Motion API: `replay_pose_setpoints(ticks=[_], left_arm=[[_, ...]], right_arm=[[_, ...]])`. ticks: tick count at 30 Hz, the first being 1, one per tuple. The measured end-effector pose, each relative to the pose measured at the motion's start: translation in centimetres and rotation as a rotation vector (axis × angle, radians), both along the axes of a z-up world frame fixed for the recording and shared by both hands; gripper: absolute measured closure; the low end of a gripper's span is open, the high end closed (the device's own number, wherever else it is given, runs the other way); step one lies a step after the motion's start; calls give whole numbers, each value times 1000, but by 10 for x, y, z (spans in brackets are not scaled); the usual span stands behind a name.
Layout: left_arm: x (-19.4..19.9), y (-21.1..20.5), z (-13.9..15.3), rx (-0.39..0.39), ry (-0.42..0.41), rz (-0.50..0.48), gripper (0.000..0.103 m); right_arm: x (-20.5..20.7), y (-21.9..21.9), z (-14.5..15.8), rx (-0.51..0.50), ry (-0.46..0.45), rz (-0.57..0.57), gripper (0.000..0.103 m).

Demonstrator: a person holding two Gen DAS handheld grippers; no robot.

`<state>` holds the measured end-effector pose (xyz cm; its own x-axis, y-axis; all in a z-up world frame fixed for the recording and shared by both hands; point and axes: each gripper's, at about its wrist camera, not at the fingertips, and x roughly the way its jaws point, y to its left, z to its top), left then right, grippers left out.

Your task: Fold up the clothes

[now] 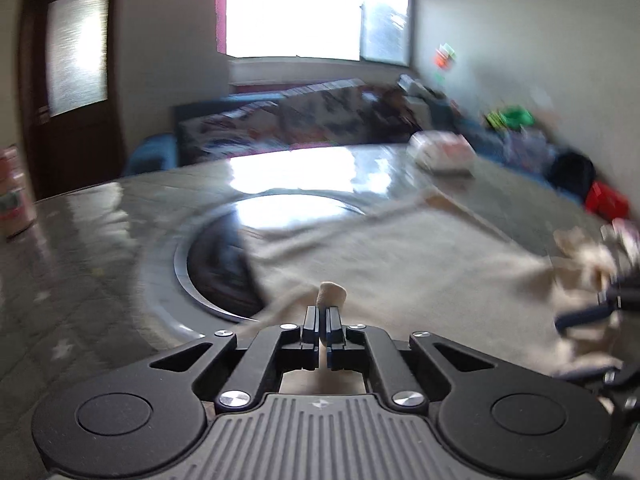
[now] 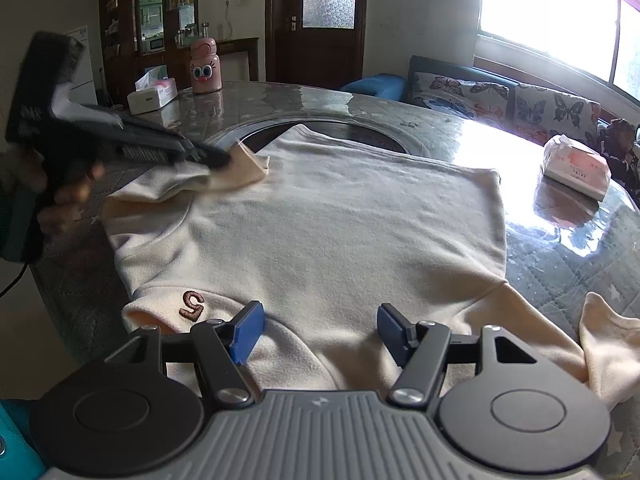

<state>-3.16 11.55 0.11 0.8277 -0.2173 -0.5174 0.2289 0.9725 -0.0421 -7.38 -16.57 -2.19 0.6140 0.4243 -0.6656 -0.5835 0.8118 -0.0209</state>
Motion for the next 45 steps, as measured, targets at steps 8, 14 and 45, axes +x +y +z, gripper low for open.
replay_pose_setpoints(ticks=[8, 14, 45], left_arm=[[-40, 83, 22, -108, -61, 284, 100], [-71, 124, 13, -143, -51, 463, 100], [-86, 154, -6, -68, 73, 630, 96]], right_arm=[[1, 0, 5, -1, -6, 5, 39], [4, 6, 17, 12, -26, 29, 39], [-22, -15, 3, 13, 79, 40, 50]])
